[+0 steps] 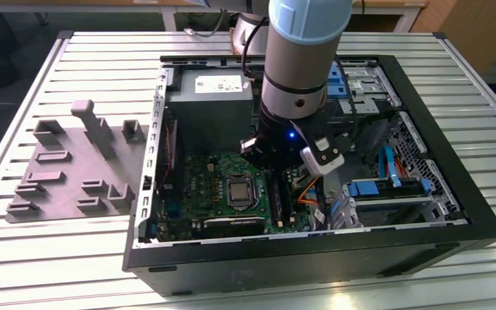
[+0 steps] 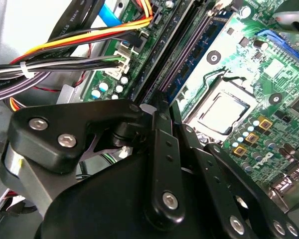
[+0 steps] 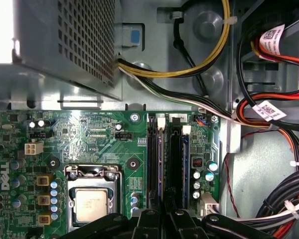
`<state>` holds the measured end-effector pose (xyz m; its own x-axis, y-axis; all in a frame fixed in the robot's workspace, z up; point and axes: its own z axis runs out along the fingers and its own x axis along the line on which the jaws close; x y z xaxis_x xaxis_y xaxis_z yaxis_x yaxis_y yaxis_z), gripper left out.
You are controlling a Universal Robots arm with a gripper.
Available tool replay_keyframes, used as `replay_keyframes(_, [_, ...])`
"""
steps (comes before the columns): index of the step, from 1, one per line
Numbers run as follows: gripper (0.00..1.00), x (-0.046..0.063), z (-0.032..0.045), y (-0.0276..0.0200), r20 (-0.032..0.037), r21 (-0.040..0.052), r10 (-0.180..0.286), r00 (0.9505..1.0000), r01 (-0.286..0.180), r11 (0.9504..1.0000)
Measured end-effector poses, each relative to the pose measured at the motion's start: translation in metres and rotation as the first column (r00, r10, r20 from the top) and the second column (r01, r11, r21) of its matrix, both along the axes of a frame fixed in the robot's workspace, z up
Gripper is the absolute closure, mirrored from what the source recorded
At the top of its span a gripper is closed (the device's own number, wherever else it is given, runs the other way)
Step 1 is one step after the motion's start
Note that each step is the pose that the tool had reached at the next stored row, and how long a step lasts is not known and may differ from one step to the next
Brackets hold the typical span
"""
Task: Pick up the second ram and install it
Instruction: 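Press down the second ram until it locks into place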
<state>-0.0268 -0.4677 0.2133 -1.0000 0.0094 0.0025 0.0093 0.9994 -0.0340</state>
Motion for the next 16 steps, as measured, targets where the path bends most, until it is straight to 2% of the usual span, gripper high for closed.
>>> replay_keyframes(16, [0.86, 0.0, -0.0029, -0.0004, 0.0, 0.001, 0.0, 1.0, 0.0, 1.0])
